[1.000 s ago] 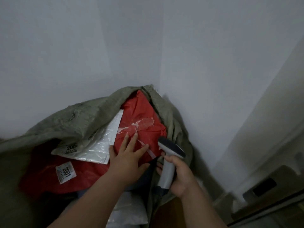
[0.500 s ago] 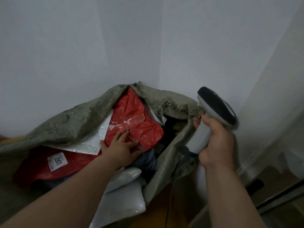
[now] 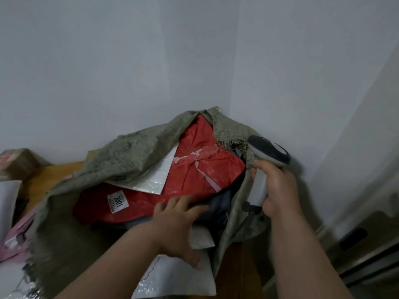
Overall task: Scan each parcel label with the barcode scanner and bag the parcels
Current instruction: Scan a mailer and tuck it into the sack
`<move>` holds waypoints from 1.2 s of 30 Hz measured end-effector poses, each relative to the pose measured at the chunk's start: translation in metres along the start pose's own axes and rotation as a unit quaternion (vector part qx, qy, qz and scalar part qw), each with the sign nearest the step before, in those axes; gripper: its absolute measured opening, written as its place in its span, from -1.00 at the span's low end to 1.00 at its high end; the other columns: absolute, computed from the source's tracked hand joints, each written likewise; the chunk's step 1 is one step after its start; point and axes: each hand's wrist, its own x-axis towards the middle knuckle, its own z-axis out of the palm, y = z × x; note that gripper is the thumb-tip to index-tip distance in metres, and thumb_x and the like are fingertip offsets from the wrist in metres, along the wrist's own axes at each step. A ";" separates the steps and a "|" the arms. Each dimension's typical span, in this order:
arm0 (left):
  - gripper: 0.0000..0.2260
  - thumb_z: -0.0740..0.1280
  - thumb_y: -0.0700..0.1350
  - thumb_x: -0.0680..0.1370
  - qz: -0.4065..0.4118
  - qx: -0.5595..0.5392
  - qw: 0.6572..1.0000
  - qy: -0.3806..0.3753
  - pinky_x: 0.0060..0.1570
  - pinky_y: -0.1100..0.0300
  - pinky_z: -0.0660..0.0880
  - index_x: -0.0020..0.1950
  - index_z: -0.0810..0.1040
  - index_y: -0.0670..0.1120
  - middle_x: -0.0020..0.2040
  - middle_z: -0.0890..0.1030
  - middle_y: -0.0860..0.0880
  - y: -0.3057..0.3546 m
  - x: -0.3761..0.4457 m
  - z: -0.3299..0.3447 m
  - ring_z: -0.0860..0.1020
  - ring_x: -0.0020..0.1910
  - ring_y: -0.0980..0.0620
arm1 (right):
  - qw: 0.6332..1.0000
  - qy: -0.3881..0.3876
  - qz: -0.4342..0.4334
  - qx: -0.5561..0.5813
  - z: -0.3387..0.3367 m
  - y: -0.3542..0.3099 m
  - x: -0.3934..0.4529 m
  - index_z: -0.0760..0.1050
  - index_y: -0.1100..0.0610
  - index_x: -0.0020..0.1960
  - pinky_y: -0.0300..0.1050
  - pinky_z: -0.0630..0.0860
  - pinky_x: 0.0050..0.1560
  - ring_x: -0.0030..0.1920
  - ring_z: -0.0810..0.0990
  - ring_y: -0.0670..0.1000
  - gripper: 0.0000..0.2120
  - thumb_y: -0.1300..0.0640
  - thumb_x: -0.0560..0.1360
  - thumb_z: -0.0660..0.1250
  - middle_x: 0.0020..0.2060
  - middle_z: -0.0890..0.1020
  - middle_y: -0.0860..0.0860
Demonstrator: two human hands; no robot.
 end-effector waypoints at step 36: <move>-0.21 0.58 -0.10 0.13 0.095 0.116 0.927 0.344 -0.11 0.00 0.43 0.36 0.50 0.03 0.17 0.55 -0.14 -0.034 -0.034 0.065 0.53 -0.02 -0.14 | 0.993 0.091 0.076 -0.009 -0.003 0.117 -0.128 0.57 0.05 0.08 -0.10 0.59 -0.23 -0.12 0.72 0.03 -0.77 0.14 0.45 0.52 -0.11 0.72 0.05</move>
